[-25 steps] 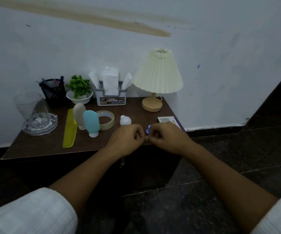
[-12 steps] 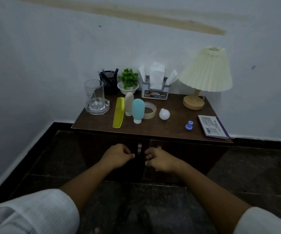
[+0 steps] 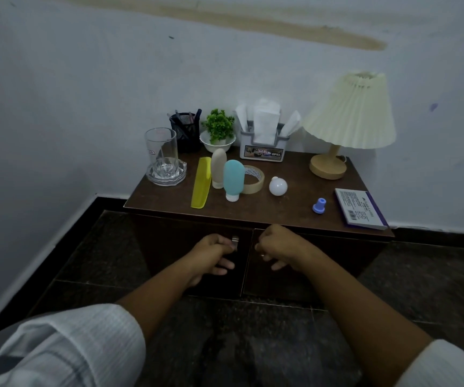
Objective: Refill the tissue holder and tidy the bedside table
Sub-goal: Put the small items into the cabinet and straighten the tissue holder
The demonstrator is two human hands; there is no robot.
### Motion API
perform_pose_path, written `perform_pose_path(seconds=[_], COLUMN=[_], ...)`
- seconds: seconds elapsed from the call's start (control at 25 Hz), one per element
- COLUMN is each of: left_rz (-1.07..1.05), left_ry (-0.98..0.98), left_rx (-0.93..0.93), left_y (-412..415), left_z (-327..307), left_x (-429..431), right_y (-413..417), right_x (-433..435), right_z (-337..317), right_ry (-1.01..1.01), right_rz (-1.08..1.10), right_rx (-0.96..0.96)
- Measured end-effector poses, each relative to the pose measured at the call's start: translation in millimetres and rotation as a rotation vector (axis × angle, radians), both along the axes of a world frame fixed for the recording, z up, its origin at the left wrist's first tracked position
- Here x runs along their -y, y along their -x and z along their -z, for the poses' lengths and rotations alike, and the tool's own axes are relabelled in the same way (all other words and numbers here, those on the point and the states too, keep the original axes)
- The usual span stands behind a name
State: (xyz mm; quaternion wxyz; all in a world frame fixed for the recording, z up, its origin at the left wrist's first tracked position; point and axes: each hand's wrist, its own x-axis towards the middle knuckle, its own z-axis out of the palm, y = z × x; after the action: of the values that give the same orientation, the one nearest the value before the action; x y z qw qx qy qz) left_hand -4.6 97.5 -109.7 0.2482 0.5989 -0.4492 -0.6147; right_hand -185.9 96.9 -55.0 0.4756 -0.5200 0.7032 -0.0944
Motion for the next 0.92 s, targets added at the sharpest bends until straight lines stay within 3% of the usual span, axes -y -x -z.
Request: perform_pose_path(seconds=[0.24, 0.44, 0.92], left_rz=[0.125, 0.179, -0.031], left_ry=[-0.088, -0.147, -0.165], left_rx=[0.012, -0.023, -0.198], left_y=[-27, -51, -132], left_z=[-4, -3, -24], left_x=[-14, -33, -82], right_y=[1, 1, -74], right_x=[2, 8, 21], right_z=[0, -6, 3], right_ry=[0.057, -0.096, -0.489], right_rz=[-0.154, -0.286, -0.767], right_rx=[0.006, 0.098, 0.292])
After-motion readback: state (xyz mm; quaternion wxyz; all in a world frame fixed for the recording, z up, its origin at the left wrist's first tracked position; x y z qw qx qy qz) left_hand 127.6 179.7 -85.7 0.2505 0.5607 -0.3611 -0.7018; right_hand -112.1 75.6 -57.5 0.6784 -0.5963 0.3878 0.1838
